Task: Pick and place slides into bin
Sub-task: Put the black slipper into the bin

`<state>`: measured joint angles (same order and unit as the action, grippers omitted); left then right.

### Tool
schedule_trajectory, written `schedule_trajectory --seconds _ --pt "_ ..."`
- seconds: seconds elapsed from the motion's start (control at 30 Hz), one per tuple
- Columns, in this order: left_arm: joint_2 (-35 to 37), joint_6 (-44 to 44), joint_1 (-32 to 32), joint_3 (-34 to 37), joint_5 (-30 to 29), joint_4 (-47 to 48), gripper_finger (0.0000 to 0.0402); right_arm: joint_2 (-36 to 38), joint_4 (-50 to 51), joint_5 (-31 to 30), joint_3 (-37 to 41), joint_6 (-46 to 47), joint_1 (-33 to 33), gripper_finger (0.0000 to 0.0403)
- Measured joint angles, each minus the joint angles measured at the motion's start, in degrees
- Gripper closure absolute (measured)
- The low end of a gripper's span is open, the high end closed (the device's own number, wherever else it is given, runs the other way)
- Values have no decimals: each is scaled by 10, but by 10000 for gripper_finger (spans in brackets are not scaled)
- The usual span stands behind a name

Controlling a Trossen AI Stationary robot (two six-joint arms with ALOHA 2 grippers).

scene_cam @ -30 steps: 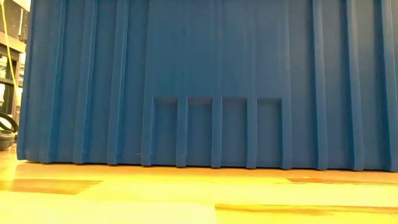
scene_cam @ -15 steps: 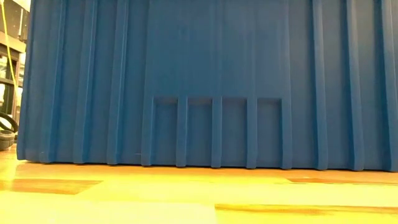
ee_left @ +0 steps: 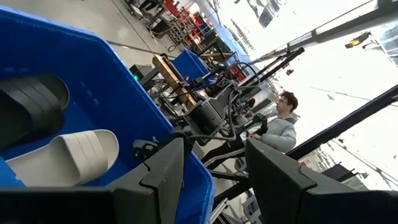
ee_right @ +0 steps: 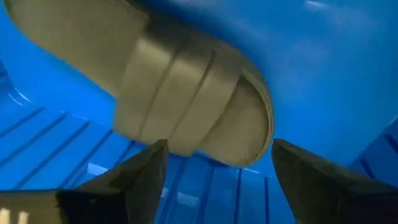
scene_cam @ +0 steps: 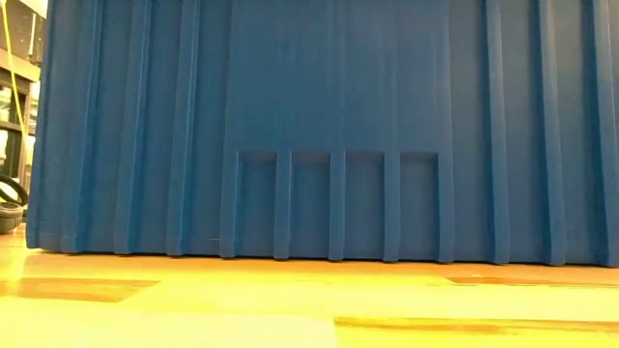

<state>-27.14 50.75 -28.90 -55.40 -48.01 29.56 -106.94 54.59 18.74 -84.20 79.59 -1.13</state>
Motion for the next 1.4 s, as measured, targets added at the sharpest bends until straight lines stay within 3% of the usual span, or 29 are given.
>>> schedule_trajectory --seconds 0.37,0.5,0.6,0.77,1.07,1.2,1.4 --pt "0 -8 0 0 21 26 241 4 -2 12 0 -66 7 132" --pt "-4 -7 0 0 34 60 241 17 -3 -4 0 -65 1 132" --pt "-4 18 0 0 76 86 241 37 -5 -29 0 -61 -7 132" --pt "-16 22 0 0 69 97 241 77 2 -51 -1 -61 -11 132" --pt "-41 7 0 0 200 175 241 131 2 -107 -1 -68 -28 132" --pt "-51 -15 0 0 285 227 241 139 -5 -108 -1 -92 -38 132" --pt "-64 -15 0 0 344 285 241 145 -8 -119 -1 -104 -59 132"
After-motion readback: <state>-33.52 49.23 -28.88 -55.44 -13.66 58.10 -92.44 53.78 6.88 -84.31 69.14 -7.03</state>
